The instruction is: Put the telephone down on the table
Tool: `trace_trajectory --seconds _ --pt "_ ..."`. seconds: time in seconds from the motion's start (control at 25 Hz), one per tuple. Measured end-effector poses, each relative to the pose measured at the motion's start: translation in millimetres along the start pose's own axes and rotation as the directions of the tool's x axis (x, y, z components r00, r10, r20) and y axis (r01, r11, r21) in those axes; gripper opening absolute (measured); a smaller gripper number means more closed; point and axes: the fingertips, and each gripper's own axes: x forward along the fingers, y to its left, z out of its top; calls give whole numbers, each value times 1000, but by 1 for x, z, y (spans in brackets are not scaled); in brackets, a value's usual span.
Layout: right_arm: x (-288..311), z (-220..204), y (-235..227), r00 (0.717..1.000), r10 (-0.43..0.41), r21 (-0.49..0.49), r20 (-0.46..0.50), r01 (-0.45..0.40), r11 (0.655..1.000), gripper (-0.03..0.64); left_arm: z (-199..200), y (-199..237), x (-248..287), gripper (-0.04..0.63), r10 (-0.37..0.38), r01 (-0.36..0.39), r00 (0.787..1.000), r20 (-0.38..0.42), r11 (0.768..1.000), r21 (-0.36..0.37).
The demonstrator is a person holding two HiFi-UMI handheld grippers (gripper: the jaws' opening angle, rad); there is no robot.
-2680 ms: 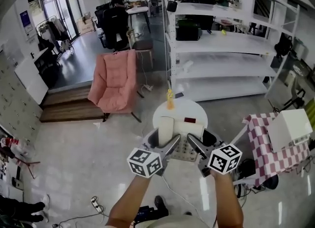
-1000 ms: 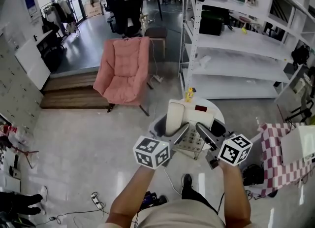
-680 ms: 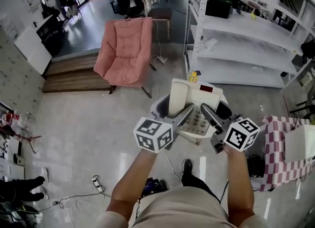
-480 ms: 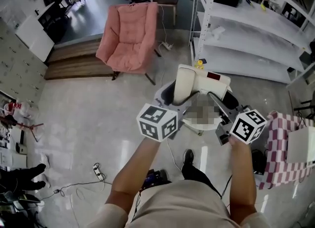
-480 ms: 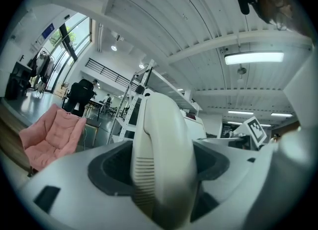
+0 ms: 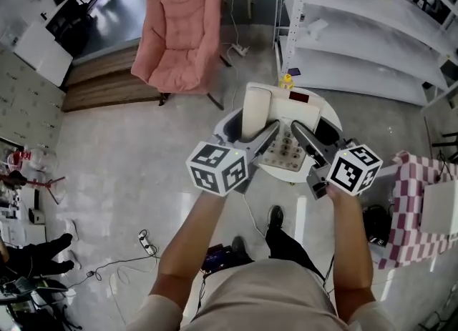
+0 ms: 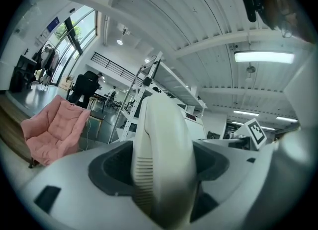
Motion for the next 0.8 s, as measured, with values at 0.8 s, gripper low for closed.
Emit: trace_trajectory --seconds 0.8 --pt "55 -52 -105 997 4 127 -83 6 992 249 -70 64 81 337 55 -63 990 -127 996 -59"
